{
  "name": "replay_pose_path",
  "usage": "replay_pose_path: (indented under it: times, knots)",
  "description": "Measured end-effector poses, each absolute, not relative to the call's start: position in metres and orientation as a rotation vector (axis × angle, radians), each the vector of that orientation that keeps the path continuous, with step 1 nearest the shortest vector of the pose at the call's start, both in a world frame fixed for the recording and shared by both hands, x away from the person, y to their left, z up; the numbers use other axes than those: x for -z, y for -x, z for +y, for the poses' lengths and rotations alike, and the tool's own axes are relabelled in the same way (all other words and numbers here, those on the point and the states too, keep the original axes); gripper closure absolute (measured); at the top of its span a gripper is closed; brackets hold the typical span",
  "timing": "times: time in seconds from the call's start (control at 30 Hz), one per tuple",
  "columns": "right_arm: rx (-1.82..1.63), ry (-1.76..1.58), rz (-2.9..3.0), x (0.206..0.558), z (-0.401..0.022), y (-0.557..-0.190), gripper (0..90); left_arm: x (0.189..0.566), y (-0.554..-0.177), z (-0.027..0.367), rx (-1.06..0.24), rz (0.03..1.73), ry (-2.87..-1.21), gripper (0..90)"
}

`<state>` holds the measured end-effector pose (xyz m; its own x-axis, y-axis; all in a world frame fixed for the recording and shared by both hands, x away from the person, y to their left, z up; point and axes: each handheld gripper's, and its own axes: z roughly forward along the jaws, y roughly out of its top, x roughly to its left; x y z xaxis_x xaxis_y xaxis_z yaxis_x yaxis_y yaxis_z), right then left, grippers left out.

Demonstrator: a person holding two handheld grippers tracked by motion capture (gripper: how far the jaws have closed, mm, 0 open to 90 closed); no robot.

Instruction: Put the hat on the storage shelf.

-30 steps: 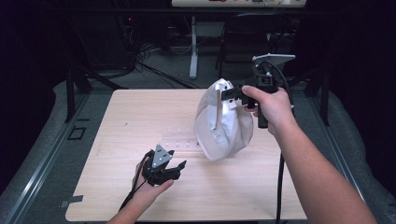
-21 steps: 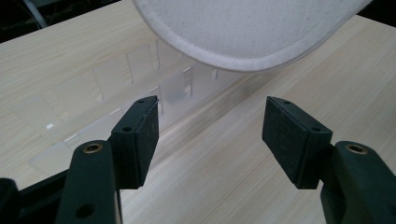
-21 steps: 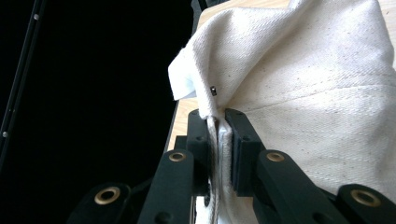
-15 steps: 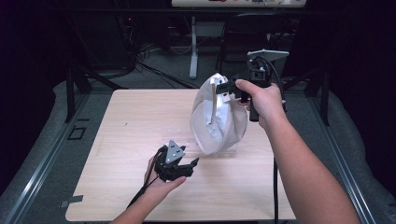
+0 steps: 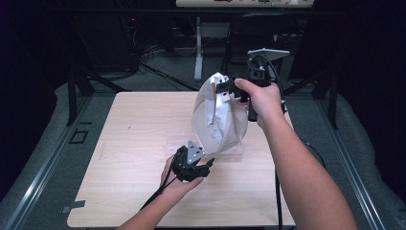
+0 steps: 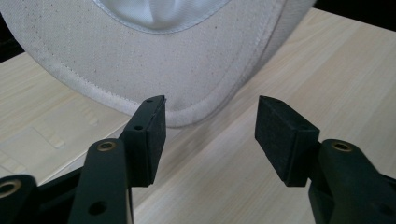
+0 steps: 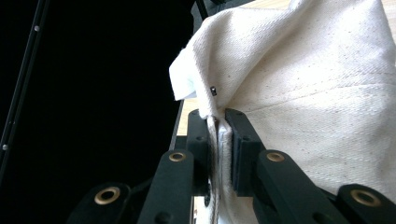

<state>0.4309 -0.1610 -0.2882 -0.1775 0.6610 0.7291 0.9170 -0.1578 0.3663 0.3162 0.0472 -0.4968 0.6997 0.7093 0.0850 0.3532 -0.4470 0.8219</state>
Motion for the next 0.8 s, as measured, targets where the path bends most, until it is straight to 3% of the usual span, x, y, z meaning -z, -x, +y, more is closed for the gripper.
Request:
replay_pose_path:
  times: [0.2,0.5,0.8]
  knots:
    - [1.264,1.789,-1.801,0.288,-0.159,-0.432,81.1,0.493,-0.317,0.040,-0.582,0.808,-2.089,45.5]
    - [1.277,1.796,-1.803,0.283,-0.159,-0.431,81.1,0.486,-0.325,0.046,-0.614,0.817,-2.115,68.0]
    - [1.286,1.782,-1.822,0.276,-0.148,-0.429,81.0,0.479,-0.337,0.067,-0.563,0.829,-2.083,76.6]
